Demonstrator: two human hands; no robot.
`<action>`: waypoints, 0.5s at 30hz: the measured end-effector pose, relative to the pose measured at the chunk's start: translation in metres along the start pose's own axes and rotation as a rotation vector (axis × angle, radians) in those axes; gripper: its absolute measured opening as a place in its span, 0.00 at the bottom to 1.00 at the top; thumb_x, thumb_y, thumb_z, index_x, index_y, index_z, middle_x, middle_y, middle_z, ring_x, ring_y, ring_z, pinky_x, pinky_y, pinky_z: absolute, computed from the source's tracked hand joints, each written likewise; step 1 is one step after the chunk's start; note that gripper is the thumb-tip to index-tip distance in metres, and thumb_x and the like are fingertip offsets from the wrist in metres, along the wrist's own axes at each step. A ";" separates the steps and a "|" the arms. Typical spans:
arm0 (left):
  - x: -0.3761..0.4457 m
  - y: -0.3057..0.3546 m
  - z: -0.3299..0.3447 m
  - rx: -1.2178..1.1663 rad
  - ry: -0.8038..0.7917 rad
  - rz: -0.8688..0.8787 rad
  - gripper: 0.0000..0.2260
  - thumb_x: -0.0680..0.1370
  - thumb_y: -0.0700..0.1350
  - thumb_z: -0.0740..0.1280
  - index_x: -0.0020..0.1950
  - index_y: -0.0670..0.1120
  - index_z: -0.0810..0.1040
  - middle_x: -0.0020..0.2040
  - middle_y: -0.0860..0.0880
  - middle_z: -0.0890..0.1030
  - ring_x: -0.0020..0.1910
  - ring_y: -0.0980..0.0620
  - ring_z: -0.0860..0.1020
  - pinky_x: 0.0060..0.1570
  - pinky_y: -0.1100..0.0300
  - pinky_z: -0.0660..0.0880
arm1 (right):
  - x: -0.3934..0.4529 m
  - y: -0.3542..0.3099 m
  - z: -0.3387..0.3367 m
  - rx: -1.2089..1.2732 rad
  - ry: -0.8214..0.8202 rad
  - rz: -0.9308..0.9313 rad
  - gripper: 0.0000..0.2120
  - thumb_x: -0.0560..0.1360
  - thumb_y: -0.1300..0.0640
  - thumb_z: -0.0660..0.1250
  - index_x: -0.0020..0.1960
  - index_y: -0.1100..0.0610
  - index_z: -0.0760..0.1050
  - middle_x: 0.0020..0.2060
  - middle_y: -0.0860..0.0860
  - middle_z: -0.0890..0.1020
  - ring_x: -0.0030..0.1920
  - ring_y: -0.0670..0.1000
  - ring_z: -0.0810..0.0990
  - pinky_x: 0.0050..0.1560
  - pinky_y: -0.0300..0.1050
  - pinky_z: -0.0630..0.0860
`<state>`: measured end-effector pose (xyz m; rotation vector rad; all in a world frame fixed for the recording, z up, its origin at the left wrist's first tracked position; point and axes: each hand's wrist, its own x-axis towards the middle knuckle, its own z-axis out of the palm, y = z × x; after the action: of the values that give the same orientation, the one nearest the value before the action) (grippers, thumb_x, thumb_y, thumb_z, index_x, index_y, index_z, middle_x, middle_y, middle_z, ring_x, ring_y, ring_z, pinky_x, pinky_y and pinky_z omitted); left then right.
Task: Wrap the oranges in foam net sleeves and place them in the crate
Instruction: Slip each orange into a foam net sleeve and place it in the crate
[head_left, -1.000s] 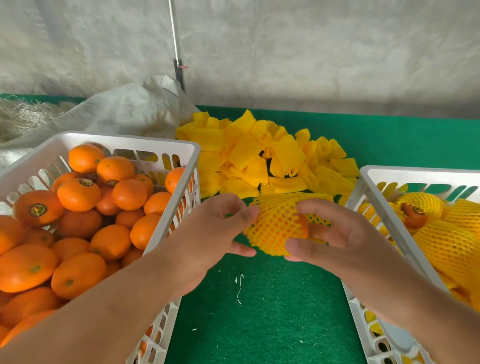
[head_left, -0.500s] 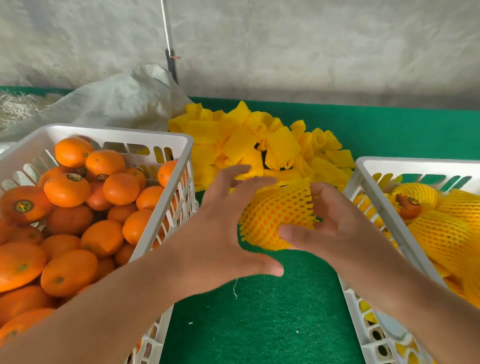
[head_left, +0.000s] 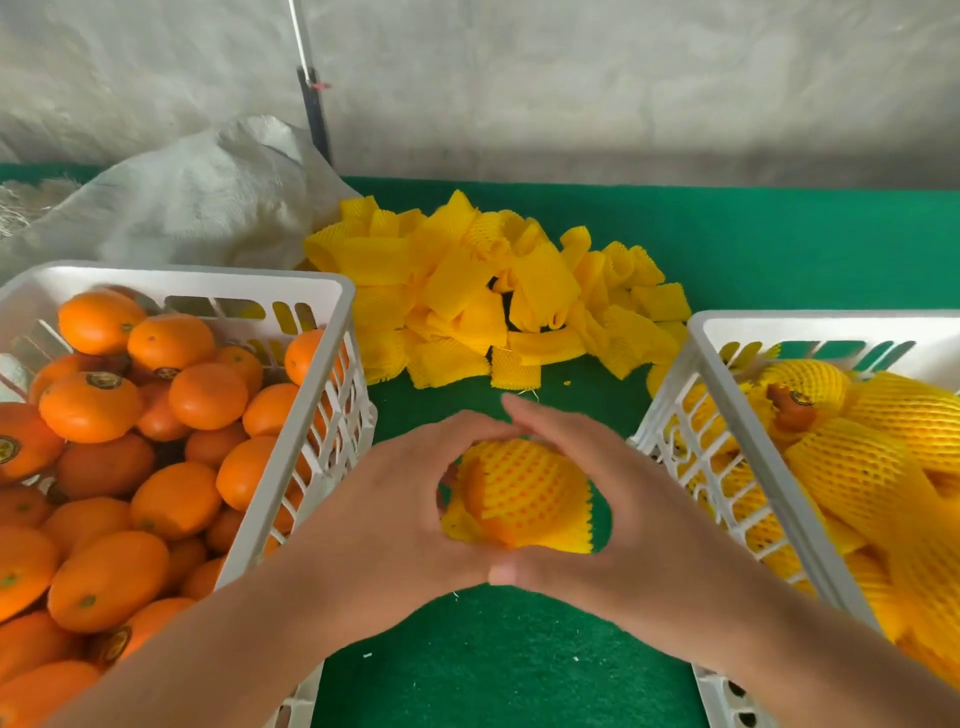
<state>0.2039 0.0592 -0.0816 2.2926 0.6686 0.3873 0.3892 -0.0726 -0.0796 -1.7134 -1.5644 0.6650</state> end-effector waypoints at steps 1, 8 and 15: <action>-0.001 0.000 0.001 -0.024 -0.047 -0.004 0.32 0.68 0.69 0.76 0.69 0.75 0.69 0.60 0.72 0.76 0.59 0.68 0.75 0.54 0.76 0.71 | 0.000 0.002 0.003 0.005 -0.063 0.015 0.43 0.68 0.27 0.76 0.77 0.24 0.58 0.70 0.25 0.67 0.71 0.29 0.67 0.64 0.38 0.72; -0.001 -0.001 -0.005 -0.195 -0.043 -0.136 0.34 0.62 0.74 0.75 0.68 0.75 0.74 0.53 0.63 0.84 0.49 0.56 0.84 0.49 0.55 0.82 | 0.009 0.006 -0.009 0.362 -0.195 0.233 0.38 0.67 0.39 0.83 0.72 0.31 0.70 0.61 0.40 0.84 0.59 0.43 0.84 0.62 0.49 0.83; 0.003 -0.002 -0.012 -0.416 0.194 -0.239 0.20 0.75 0.73 0.64 0.61 0.67 0.82 0.59 0.59 0.85 0.51 0.57 0.85 0.52 0.49 0.79 | 0.003 0.000 -0.024 0.588 0.056 0.360 0.25 0.71 0.43 0.80 0.66 0.40 0.78 0.58 0.49 0.86 0.57 0.52 0.87 0.60 0.55 0.84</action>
<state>0.2006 0.0687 -0.0738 1.7752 0.8586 0.5795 0.4075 -0.0736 -0.0645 -1.5382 -0.8933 1.1173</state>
